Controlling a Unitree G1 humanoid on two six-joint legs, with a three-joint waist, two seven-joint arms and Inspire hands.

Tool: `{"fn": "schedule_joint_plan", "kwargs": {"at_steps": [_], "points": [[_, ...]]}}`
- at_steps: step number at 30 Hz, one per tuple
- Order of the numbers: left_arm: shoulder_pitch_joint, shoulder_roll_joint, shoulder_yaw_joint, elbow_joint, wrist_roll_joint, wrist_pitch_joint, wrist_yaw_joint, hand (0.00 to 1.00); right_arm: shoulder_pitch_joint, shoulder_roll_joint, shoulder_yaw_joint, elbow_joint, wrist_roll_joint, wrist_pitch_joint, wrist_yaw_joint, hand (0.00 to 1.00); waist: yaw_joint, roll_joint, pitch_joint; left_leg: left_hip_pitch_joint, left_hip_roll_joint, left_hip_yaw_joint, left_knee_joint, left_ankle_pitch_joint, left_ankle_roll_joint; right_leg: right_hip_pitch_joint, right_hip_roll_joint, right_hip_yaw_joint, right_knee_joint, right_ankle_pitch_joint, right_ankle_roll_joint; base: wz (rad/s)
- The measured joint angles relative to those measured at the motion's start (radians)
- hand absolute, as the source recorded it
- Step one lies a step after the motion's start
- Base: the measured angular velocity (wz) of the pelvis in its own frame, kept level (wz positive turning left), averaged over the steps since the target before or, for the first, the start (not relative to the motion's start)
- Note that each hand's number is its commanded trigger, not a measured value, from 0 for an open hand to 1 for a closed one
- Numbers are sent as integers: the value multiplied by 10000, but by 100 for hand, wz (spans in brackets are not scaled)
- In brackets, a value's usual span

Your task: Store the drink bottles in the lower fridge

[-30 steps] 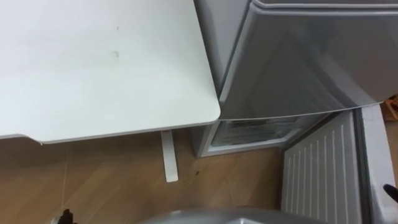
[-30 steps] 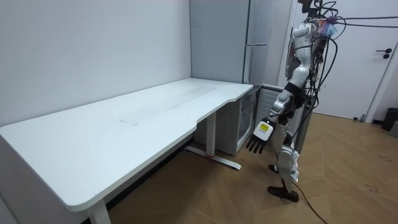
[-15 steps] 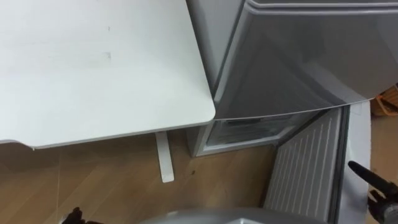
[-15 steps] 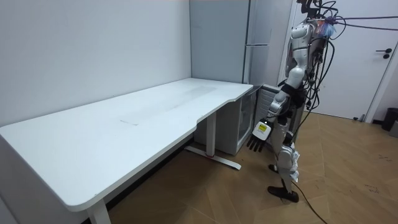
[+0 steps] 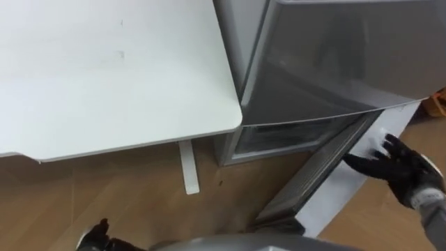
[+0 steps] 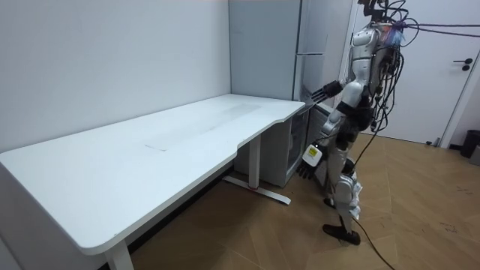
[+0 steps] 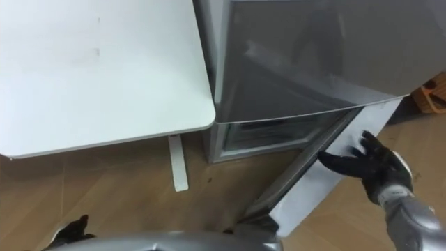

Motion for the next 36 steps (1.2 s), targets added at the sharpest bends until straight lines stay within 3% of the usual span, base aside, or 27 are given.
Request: {"fn": "schedule_joint_plan", "kwargs": {"at_steps": [2,3,5,7,12,15,20,26,29,31,33,34,36], "points": [[-214,14,-384,221,86,-37,-4,0,-273,-19,875,-644,-4,16,1104,0,253,-25,14,-4,49,33,21,-8,-12,-25,63,106,-13,132,-40,-9],[-365,25,-689,356,88,-34,-3,0,-883,155,1383,-1062,137,4,1745,0,415,19,16,-30,59,6,91,-1,-25,-7,70,93,-19,172,-57,16],[-502,-32,-983,335,95,67,-10,0,-2032,472,2018,-1356,153,-222,2495,0,623,129,-21,-206,28,-226,204,3,-37,-12,53,16,-71,177,-44,36],[-447,-200,-991,66,68,134,-24,0,-3026,757,2246,-1461,293,-376,3288,0,1057,315,-111,-320,-12,-544,164,134,-43,100,-10,-290,-386,258,-40,43],[18,-270,-992,-39,96,607,-175,0,-3071,800,2277,-1455,895,-298,4424,0,1303,275,-166,-461,-108,-1063,171,234,-20,289,-150,-861,-547,231,-24,36],[-29,-270,-991,-40,66,600,-208,0,-3061,798,2315,-1455,1048,-299,4762,0,1326,217,-198,-465,-126,-1122,167,234,-19,332,-181,-954,-553,203,-3,9],[-232,-272,-1116,-29,51,557,-67,0,-2963,772,2260,-1455,1280,-303,4990,0,1123,141,-172,-406,-128,-1126,158,227,-10,469,-219,-1078,-548,199,3,7],[-144,-315,-1112,162,58,505,247,0,-2383,723,1474,-1437,1193,-301,4917,0,1035,278,-84,-272,-130,-1110,149,215,0,581,-216,-1047,-528,200,3,-1],[153,-347,-950,166,56,505,394,0,-2345,395,677,-1435,1208,-301,4409,0,789,287,-87,-306,-157,-1095,150,226,7,539,-236,-1002,-544,193,12,0],[368,-383,-485,173,82,492,391,0,-2320,370,-421,-1434,1145,-336,3887,0,489,244,-111,-313,-163,-1101,152,231,10,539,-247,-1026,-558,189,19,2],[518,-497,53,232,94,457,398,0,-2226,325,-1125,-1484,879,-366,3978,0,250,220,-131,-302,-173,-1109,148,235,18,559,-263,-1050,-556,178,36,2],[555,-526,323,343,96,423,401,0,-2059,325,-1397,-1515,819,-469,4020,0,99,141,-182,-293,-174,-1105,147,234,19,565,-266,-1049,-556,172,44,0],[620,-524,545,347,97,405,407,0,-1814,300,-1845,-1451,801,-508,4016,0,-101,120,-188,-247,-171,-1088,158,234,19,590,-263,-1040,-571,171,46,0]]}}
